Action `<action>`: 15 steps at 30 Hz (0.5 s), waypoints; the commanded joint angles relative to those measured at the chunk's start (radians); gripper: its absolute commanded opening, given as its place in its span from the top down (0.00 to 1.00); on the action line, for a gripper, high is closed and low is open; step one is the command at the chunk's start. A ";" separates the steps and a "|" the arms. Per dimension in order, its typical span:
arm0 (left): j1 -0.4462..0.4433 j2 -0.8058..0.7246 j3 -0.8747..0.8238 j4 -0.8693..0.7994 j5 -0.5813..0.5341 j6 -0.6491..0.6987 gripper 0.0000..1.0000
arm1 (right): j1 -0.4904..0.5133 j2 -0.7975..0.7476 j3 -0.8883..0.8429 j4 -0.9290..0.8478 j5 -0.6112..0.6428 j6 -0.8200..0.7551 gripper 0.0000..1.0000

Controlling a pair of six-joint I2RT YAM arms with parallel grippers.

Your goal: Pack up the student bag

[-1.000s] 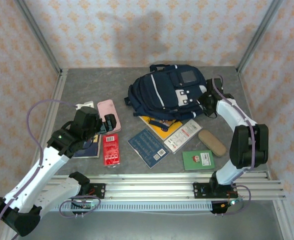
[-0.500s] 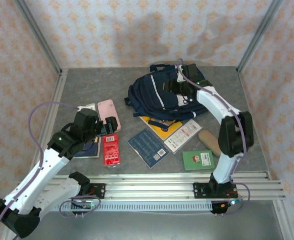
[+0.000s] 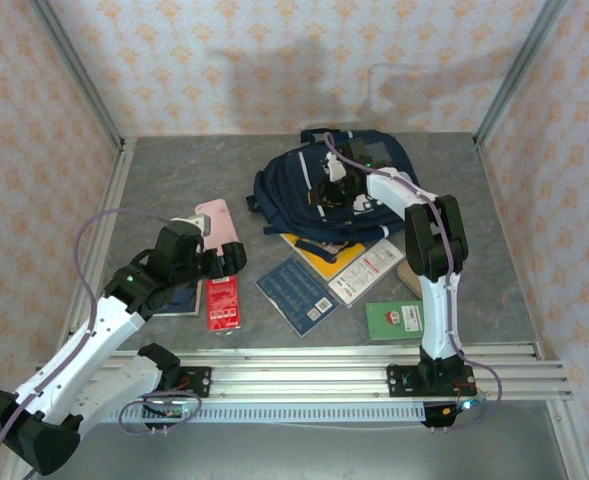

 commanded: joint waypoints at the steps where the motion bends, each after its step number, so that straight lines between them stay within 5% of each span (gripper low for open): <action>1: 0.006 0.020 -0.007 0.048 0.038 -0.012 0.08 | 0.017 -0.034 -0.034 0.056 -0.078 -0.001 0.77; 7: 0.004 0.030 -0.012 0.056 0.026 -0.013 0.08 | 0.017 -0.122 -0.126 0.138 -0.024 0.005 0.84; 15: 0.004 0.031 -0.031 0.064 0.032 -0.020 0.08 | 0.034 -0.114 -0.129 0.129 -0.069 -0.012 0.76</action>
